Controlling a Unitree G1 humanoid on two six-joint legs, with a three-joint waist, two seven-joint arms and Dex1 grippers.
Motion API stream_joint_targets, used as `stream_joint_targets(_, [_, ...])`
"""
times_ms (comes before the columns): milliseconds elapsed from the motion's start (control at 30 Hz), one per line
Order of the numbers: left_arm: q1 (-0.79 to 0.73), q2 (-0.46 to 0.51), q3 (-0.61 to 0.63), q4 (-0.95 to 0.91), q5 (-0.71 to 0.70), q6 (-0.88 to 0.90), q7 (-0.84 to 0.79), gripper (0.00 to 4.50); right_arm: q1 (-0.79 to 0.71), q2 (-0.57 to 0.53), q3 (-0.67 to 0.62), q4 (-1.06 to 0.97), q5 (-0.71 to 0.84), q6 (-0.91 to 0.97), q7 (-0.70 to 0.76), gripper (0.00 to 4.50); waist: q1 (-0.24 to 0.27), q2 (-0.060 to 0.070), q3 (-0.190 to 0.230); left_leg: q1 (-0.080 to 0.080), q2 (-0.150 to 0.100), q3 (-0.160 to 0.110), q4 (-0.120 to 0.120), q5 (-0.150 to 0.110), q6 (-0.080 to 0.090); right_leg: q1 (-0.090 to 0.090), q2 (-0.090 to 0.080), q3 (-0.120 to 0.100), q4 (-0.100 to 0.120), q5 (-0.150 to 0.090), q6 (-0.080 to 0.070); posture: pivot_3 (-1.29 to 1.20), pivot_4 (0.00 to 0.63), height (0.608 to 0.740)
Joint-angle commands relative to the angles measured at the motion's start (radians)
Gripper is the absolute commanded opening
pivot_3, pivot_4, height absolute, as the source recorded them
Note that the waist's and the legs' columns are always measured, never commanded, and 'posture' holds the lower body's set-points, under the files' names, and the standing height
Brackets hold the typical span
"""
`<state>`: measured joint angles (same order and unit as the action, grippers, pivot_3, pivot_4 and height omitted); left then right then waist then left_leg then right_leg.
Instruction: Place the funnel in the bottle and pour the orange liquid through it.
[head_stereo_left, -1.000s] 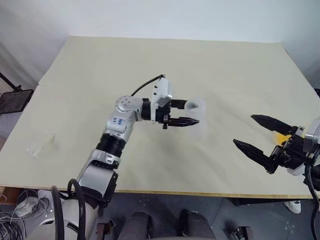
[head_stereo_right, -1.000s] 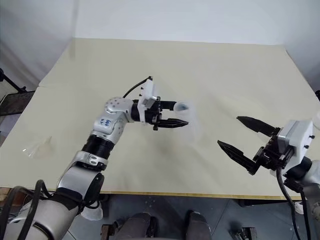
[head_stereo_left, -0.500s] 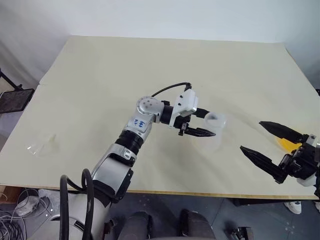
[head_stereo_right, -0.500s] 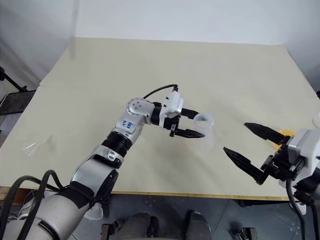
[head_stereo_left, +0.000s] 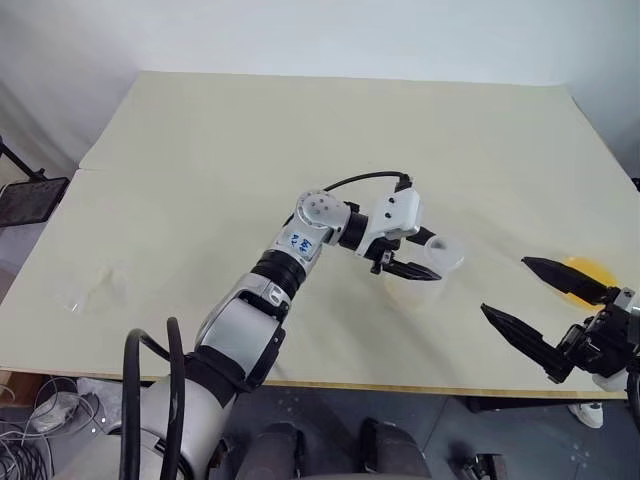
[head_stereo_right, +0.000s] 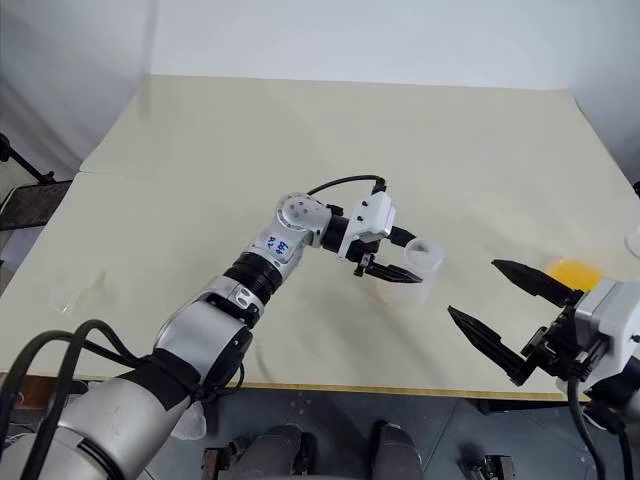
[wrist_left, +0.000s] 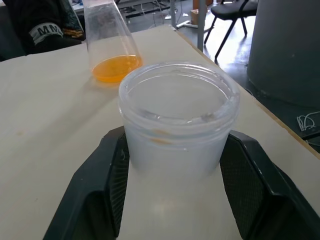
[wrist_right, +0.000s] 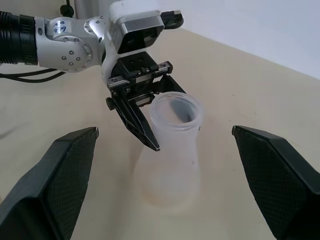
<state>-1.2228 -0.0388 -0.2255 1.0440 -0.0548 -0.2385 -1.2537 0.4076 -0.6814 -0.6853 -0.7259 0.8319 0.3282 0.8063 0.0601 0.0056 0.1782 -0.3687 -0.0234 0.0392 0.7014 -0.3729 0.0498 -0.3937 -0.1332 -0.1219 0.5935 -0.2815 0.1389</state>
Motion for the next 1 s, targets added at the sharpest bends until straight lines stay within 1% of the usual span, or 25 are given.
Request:
stream_joint_targets(33, [-0.033, -0.017, 0.021, 0.000, -0.008, 0.018, -0.003, 2.31, 0.008, 0.009, -0.043, -0.036, 0.004, -0.025, -0.016, 4.50, 0.000, 0.000, 0.000, 0.000, 0.000, 0.000, 0.000, 0.000, 0.000, 0.000, 0.000, 0.000, 0.000, 0.000, 0.000, 0.00, 0.150, 0.740])
stream_joint_targets(133, [-0.031, -0.021, 0.033, 0.001, -0.013, 0.039, -0.009, 2.31, 0.011, 0.009, -0.043, -0.037, 0.005, -0.029, -0.021, 4.50, 0.000, 0.000, 0.000, 0.000, 0.000, 0.000, 0.000, 0.000, 0.000, 0.000, 0.000, 0.000, 0.000, 0.000, 0.000, 0.00, 0.150, 0.740])
stream_joint_targets(200, [-0.029, -0.022, 0.041, -0.001, -0.016, 0.054, -0.009, 3.04, 0.012, 0.008, -0.041, -0.036, 0.003, -0.030, -0.023, 4.50, 0.000, 0.000, 0.000, 0.000, 0.000, 0.000, 0.000, 0.000, 0.000, 0.000, 0.000, 0.000, 0.000, 0.000, 0.000, 0.00, 0.150, 0.740])
stream_joint_targets(233, [-0.028, -0.022, 0.044, -0.002, -0.018, 0.060, -0.011, 3.24, 0.012, 0.008, -0.040, -0.035, 0.002, -0.031, -0.024, 4.50, 0.000, 0.000, 0.000, 0.000, 0.000, 0.000, 0.000, 0.000, 0.000, 0.000, 0.000, 0.000, 0.000, 0.000, 0.000, 0.00, 0.150, 0.740])
stream_joint_targets(367, [-0.018, -0.018, 0.052, -0.011, -0.016, 0.074, -0.020, 4.48, 0.013, 0.009, -0.037, -0.030, -0.004, -0.035, -0.024, 4.50, 0.000, 0.000, 0.000, 0.000, 0.000, 0.000, 0.000, 0.000, 0.000, 0.000, 0.000, 0.000, 0.000, 0.000, 0.000, 0.00, 0.150, 0.740])
stream_joint_targets(800, [0.009, -0.011, 0.074, -0.043, -0.024, 0.119, -0.023, 4.48, -0.001, -0.002, -0.038, -0.020, -0.011, -0.034, -0.031, 4.50, 0.000, 0.000, 0.000, 0.000, 0.000, 0.000, 0.000, 0.000, 0.000, 0.000, 0.000, 0.000, 0.000, 0.000, 0.000, 0.00, 0.150, 0.740])
stream_joint_targets(1000, [0.008, -0.010, 0.086, -0.039, -0.029, 0.146, 0.006, 4.48, -0.009, -0.008, -0.041, -0.019, -0.008, -0.030, -0.033, 4.50, 0.000, 0.000, 0.000, 0.000, 0.000, 0.000, 0.000, 0.000, 0.000, 0.000, 0.000, 0.000, 0.000, 0.000, 0.000, 0.00, 0.150, 0.740])
